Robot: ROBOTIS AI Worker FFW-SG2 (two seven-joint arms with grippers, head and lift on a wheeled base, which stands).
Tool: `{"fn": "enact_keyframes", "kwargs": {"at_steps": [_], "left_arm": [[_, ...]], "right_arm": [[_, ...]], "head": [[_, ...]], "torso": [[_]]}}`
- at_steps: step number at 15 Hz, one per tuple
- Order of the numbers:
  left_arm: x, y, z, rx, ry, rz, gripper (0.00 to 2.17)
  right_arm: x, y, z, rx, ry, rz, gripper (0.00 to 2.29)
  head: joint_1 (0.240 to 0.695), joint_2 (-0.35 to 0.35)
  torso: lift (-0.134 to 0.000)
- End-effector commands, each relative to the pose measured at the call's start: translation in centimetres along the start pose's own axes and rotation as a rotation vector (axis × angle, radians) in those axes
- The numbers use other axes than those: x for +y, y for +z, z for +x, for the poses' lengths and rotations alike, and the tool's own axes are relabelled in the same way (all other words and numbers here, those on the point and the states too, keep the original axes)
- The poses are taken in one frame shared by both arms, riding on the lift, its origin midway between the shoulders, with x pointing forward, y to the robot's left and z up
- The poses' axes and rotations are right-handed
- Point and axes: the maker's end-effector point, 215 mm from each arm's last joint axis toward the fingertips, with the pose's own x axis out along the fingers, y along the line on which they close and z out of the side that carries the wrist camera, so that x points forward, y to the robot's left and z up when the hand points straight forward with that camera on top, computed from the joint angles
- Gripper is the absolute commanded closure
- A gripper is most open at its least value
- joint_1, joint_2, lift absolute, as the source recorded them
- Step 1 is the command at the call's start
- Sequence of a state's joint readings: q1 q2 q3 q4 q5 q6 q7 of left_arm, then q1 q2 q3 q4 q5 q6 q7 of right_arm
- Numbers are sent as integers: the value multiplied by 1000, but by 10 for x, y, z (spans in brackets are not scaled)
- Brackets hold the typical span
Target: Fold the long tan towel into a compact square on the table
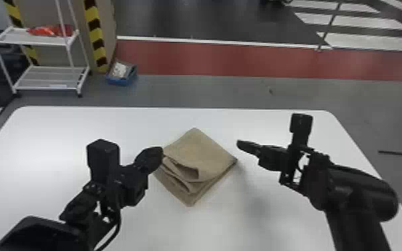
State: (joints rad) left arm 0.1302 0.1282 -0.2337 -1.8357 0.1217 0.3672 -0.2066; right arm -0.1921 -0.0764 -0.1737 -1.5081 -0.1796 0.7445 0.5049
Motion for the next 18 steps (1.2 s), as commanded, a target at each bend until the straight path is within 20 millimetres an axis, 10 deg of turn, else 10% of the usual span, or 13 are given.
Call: {"fn": "enact_keyframes", "kwargs": {"at_steps": [1,5,10,18], "left_arm": [[15,-6,22,-22,6,8,2138],[55,-30,29,16,35,20,2138],[161,-66,-18,54,206,-41,2138],[114,-61,-6,-27,111,-55,2138]], "right_arm": [[-20,20,-61,-112,-22,38,2250],[-11,4,-149,-169,-10,-58,2246],[30,8,-145,-177,130,-98,2246],[33,11,-150,-228,164,-69,2250]], "head": [[695,-131],[695,-199],[695,-116],[695,-53]], "torso": [[-113],[-113],[-113],[-113]]}}
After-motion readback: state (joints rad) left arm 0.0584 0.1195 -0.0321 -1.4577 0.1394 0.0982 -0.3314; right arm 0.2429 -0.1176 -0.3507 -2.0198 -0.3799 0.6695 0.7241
